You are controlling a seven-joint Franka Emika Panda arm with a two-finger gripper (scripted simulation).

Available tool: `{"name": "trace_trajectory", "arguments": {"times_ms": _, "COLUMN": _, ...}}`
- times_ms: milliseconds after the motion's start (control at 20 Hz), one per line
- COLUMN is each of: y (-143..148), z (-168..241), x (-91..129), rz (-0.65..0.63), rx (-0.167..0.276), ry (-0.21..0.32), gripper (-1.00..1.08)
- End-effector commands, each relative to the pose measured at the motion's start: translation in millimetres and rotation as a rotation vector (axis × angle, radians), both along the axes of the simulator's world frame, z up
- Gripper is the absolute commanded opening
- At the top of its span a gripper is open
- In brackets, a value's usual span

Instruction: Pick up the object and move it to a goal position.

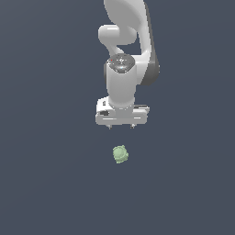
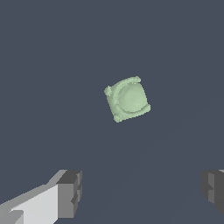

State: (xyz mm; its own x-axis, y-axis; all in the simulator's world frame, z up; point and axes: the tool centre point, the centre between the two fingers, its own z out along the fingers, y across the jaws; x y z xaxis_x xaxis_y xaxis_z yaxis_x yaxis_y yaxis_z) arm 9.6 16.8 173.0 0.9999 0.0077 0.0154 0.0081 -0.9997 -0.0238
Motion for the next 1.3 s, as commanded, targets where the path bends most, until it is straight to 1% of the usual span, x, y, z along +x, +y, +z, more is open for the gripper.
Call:
{"name": "trace_trajectory", "arguments": {"times_ms": 0, "y": 0, "z": 0, "x": 0, "rz": 0.000, "rx": 0.000, "ry": 0.000, "gripper": 1.00}}
{"name": "trace_trajectory", "arguments": {"times_ms": 700, "y": 4, "z": -2, "x": -1, "rz": 0.001, "rx": 0.002, "ry": 0.010, "gripper": 1.00}}
{"name": "trace_trajectory", "arguments": {"times_ms": 950, "y": 3, "z": -10, "x": 8, "rz": 0.039, "rx": -0.003, "ry": 0.010, "gripper": 1.00}}
{"name": "trace_trajectory", "arguments": {"times_ms": 1250, "y": 2, "z": -29, "x": 27, "rz": 0.129, "rx": -0.013, "ry": 0.010, "gripper": 1.00}}
